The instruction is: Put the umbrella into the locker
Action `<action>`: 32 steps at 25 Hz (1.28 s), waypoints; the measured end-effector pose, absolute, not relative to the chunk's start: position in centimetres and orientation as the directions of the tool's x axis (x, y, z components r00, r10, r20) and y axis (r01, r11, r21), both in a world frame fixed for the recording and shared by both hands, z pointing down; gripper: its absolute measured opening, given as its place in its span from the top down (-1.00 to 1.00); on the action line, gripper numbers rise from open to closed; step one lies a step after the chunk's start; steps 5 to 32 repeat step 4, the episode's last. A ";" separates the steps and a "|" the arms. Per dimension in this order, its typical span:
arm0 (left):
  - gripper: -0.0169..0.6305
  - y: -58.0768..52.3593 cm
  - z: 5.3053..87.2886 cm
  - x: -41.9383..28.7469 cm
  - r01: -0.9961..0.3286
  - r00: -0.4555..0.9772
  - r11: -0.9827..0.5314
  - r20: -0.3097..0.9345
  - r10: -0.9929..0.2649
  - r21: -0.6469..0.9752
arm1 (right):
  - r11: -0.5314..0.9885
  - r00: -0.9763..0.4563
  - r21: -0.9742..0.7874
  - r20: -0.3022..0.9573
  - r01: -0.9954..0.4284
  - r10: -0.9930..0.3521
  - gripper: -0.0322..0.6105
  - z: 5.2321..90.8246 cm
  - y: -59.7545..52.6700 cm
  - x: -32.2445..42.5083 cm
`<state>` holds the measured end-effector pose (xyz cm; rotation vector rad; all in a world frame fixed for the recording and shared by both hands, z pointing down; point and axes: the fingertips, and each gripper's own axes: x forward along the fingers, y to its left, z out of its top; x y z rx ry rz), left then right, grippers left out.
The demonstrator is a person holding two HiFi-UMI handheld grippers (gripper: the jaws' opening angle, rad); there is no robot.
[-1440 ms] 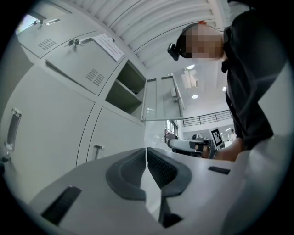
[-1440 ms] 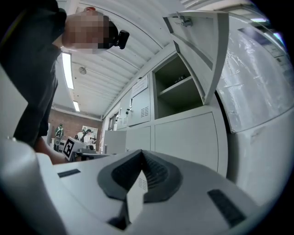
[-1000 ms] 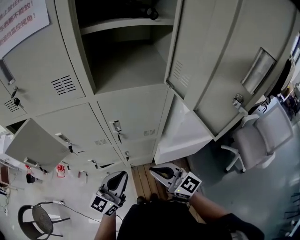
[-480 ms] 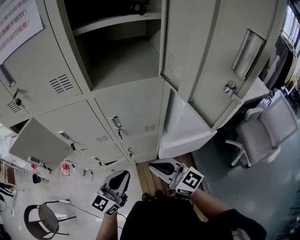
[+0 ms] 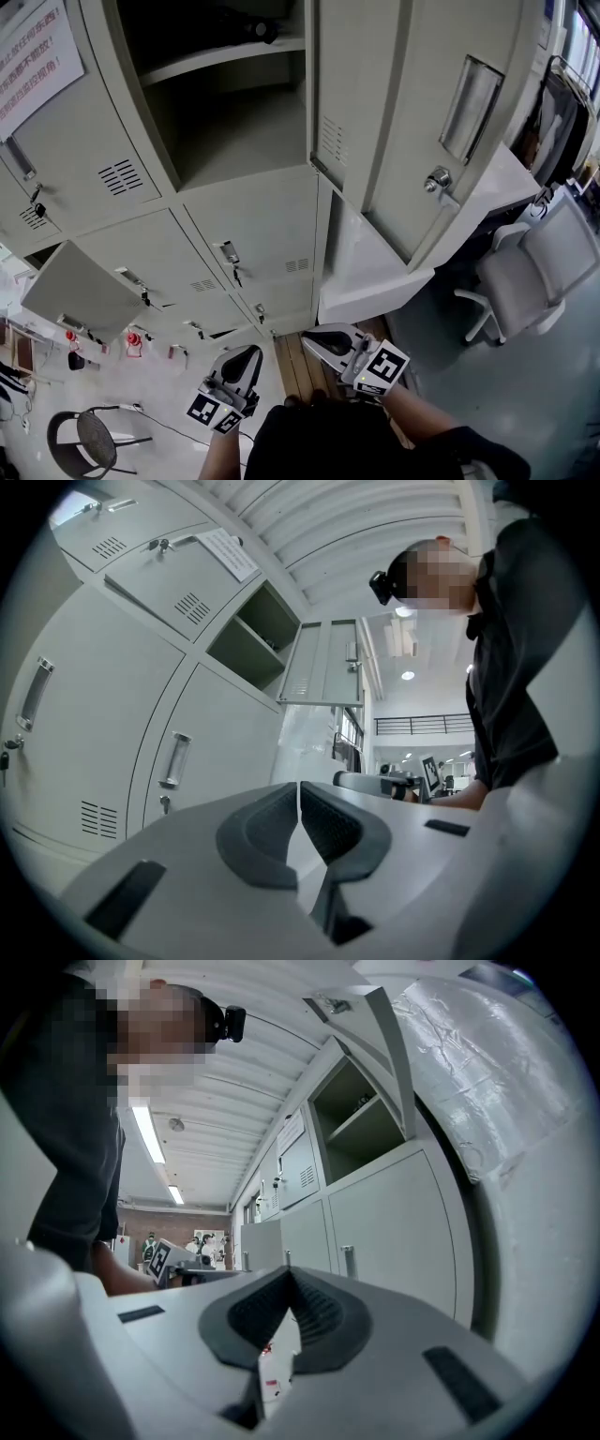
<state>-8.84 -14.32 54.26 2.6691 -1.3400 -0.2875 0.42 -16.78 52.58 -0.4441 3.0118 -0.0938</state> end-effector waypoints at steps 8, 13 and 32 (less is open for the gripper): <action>0.87 -14.4 54.9 -7.4 -0.780 0.580 -0.588 -0.105 -0.808 0.215 | 0.950 -0.948 -0.112 -0.103 -0.291 -0.302 0.87 53.1 -17.3 2.1; 0.87 -14.4 54.9 -7.4 -0.780 0.580 -0.588 -0.105 -0.808 0.215 | 0.950 -0.948 -0.112 -0.103 -0.291 -0.302 0.87 53.1 -17.3 2.1; 0.87 -14.4 54.9 -7.4 -0.780 0.580 -0.588 -0.105 -0.808 0.215 | 0.950 -0.948 -0.112 -0.103 -0.291 -0.302 0.87 53.1 -17.3 2.1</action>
